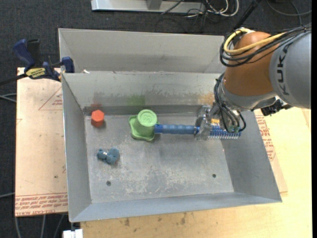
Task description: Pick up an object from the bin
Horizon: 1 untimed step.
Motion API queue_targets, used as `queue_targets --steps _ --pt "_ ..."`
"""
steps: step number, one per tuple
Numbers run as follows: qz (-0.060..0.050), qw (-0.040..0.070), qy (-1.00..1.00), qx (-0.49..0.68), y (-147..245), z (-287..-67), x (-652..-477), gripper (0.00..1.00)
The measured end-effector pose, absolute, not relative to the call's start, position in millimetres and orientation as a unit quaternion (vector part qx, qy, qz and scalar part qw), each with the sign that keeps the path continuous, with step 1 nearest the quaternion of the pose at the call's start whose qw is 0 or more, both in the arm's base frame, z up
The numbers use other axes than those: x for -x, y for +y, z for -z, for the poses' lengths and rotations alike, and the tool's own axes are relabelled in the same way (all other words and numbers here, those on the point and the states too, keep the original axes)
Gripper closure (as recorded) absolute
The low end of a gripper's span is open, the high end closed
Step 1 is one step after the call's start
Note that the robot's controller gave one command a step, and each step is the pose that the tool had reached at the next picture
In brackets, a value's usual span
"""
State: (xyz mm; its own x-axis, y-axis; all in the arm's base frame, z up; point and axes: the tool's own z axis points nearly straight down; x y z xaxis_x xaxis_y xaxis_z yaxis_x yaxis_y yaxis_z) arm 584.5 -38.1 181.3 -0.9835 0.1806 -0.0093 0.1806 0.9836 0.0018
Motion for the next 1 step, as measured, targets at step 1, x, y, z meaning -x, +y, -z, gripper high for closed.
queue_targets --steps 1 --pt "-0.001 0.001 0.996 -0.086 -18.5 -210.8 -559.5 1.00"
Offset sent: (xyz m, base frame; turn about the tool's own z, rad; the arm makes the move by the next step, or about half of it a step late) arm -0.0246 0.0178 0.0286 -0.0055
